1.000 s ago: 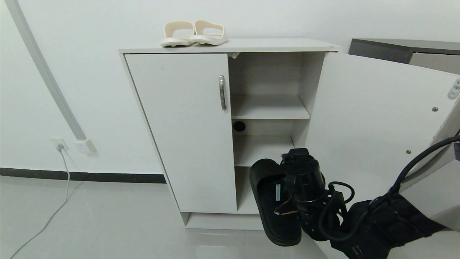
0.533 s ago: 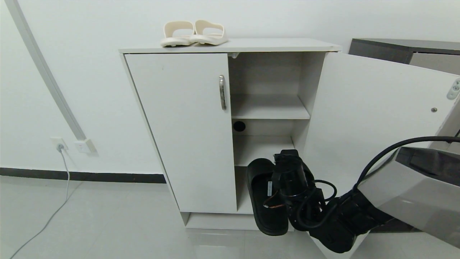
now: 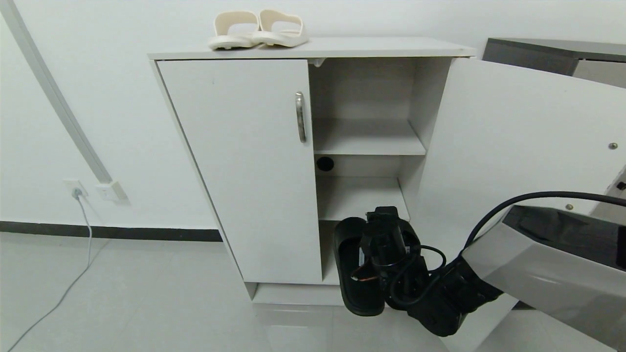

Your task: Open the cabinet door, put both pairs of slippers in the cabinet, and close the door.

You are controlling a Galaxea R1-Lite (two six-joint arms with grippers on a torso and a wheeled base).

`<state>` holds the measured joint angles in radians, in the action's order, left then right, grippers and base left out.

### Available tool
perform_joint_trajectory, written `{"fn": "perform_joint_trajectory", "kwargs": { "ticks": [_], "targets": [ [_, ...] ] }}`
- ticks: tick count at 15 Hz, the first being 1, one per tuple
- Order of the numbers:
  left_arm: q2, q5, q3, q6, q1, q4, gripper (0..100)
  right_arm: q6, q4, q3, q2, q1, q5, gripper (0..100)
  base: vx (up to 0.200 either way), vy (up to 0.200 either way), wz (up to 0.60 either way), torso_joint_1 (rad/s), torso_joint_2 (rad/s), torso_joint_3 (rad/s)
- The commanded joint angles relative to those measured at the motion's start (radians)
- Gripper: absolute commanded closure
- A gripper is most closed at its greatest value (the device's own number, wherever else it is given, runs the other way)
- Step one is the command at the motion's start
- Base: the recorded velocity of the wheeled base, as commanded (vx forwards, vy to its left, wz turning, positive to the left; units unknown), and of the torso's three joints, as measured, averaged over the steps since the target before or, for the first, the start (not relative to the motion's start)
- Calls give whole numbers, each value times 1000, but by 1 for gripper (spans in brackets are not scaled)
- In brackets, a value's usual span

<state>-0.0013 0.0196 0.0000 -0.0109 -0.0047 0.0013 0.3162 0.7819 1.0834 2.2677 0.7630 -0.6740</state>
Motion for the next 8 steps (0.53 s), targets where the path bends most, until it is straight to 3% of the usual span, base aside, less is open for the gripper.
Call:
{"fn": "perform_joint_trajectory", "kwargs": {
  "ticks": [1,5,8],
  "targets": [
    [1,0,0,0,0,0,100,-3,0,9,18,-1,-2,100,0,0,0,2,2,-178],
    [1,0,0,-1,0,0,100,-22,34,9,43,1,-21,100,0,0,0,5,8,-189],
    [1,-1,0,0,0,-1,100,-78,168,0,61,4,-24,100,0,0,0,1,2,-33]
  ]
}}
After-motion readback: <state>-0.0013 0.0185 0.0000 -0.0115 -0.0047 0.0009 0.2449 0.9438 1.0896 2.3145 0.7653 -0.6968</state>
